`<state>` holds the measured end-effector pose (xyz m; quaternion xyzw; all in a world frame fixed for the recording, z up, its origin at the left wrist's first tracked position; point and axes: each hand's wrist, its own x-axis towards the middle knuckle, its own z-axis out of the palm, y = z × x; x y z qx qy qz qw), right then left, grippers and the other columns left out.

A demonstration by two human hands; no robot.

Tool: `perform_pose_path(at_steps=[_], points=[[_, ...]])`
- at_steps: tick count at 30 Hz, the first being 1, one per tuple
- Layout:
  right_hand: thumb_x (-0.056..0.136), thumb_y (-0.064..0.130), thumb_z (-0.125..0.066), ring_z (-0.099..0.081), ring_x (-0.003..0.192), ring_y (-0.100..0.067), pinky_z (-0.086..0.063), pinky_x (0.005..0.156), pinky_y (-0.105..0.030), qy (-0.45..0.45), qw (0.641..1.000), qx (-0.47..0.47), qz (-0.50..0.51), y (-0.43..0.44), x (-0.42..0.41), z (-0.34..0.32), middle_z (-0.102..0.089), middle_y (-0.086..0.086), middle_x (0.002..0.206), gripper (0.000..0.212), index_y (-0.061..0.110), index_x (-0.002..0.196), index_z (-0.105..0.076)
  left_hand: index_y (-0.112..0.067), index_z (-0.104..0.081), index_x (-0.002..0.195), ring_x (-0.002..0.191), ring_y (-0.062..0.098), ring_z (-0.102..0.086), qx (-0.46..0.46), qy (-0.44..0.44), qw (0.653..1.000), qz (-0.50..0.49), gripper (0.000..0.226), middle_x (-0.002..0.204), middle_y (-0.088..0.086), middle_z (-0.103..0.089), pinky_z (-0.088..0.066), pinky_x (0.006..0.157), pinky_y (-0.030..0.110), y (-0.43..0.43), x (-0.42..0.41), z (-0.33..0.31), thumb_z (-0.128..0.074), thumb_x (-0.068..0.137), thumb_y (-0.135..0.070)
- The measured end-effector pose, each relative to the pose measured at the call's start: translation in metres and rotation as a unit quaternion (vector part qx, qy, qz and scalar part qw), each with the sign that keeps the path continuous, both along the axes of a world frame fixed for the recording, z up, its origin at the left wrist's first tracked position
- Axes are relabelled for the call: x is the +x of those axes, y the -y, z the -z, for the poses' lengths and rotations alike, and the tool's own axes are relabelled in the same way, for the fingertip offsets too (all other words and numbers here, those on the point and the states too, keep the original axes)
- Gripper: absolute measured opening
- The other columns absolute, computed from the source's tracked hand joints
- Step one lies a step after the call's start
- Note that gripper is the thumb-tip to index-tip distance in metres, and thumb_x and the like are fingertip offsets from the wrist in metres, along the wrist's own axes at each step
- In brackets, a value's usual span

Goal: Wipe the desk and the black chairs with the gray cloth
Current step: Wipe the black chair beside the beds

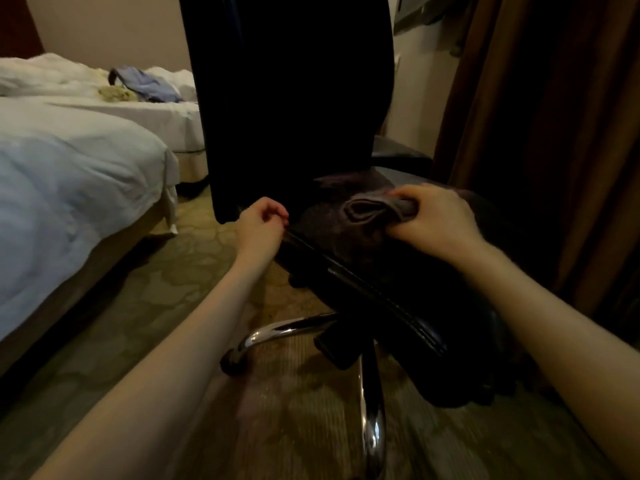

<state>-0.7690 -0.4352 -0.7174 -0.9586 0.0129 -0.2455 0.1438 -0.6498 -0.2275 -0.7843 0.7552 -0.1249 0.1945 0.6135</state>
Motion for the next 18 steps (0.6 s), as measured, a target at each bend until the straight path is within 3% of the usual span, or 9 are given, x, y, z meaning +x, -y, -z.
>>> perform_pose_path(at_steps=[3, 10, 13, 18], points=[[0.072, 0.041, -0.071, -0.06, 0.103, -0.025, -0.046, 0.081, -0.033, -0.055, 0.998, 0.024, 0.027, 0.005, 0.007, 0.019, -0.068, 0.0, 0.106, 0.039, 0.036, 0.11, -0.065, -0.028, -0.053, 0.066, 0.058, 0.011, -0.048, 0.075, -0.025, 0.997, -0.001, 0.037, 0.064, -0.003, -0.053, -0.036, 0.054, 0.025, -0.007, 0.006, 0.005, -0.048, 0.081, 0.005], [0.07, 0.042, -0.073, -0.06, 0.091, -0.017, -0.039, 0.072, -0.025, -0.099, 0.993, 0.065, 0.005, -0.003, 0.018, 0.016, -0.063, 0.008, 0.086, 0.027, 0.04, 0.097, -0.066, -0.027, -0.054, 0.067, 0.058, 0.011, -0.046, 0.082, -0.051, 0.995, 0.006, 0.036, 0.063, -0.003, -0.051, -0.035, 0.051, 0.019, -0.007, 0.021, 0.002, -0.047, 0.084, 0.004], [0.07, 0.045, -0.072, -0.06, 0.091, -0.016, -0.038, 0.071, -0.025, -0.114, 0.991, 0.066, -0.006, -0.013, 0.025, 0.016, -0.064, 0.009, 0.087, 0.024, 0.044, 0.092, -0.063, -0.026, -0.053, 0.068, 0.056, 0.012, -0.045, 0.079, -0.06, 0.995, 0.009, 0.034, 0.063, -0.003, -0.05, -0.034, 0.051, 0.023, -0.009, 0.033, -0.005, -0.046, 0.084, 0.003], [0.068, 0.047, -0.072, -0.06, 0.1, -0.021, -0.044, 0.08, -0.027, -0.132, 0.989, 0.069, -0.021, -0.038, 0.033, 0.014, -0.067, 0.003, 0.1, 0.04, 0.04, 0.107, -0.065, -0.026, -0.05, 0.07, 0.063, 0.016, -0.05, 0.105, -0.075, 0.992, 0.006, 0.029, 0.066, -0.004, -0.051, -0.038, 0.054, 0.025, -0.012, 0.053, -0.012, -0.046, 0.085, -0.002]])
